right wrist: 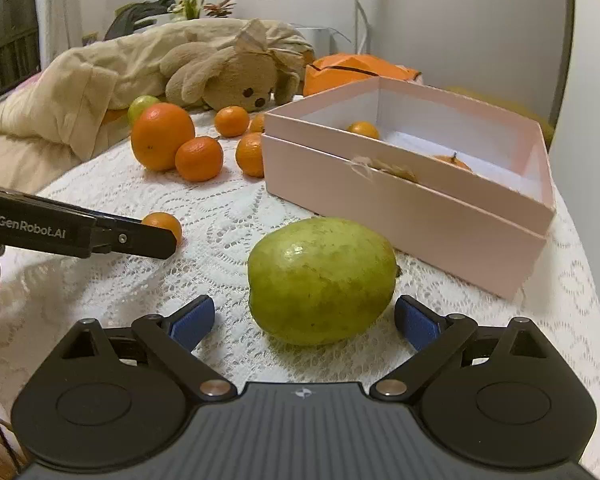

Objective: Organize fruits
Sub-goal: 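Carry the guava toward the pink box with the right tool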

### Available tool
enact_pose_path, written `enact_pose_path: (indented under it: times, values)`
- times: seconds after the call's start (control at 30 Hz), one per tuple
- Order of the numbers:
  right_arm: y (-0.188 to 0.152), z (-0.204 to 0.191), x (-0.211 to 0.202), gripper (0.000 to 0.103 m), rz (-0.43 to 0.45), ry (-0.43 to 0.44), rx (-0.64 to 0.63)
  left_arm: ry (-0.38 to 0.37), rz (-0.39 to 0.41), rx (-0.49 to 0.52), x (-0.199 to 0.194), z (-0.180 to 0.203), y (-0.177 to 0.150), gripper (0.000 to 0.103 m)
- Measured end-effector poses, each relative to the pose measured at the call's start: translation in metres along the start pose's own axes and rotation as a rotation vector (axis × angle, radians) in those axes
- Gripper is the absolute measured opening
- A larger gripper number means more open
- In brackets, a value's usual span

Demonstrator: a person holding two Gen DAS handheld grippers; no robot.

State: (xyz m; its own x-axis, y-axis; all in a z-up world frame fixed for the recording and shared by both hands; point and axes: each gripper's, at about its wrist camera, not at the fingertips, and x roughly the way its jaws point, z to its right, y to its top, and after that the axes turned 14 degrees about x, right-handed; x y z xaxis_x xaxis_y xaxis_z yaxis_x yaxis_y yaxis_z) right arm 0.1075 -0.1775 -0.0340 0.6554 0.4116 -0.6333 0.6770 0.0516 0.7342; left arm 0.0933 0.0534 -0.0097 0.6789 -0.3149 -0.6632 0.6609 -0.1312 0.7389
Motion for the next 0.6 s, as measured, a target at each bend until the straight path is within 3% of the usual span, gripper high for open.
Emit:
enact_pose_path:
  times: [0.37, 0.6]
  values:
    - [-0.0039, -0.0016, -0.0023, 0.096, 0.029, -0.019, 0.009, 0.038, -0.030, 0.087, 0.0037, 0.0104, 0.0043, 0.037]
    - [-0.0002, -0.0058, -0.0067, 0.095, 0.010, -0.060, 0.038, 0.044, 0.035, 0.047, 0.0027, 0.0096, -0.0041, 0.035]
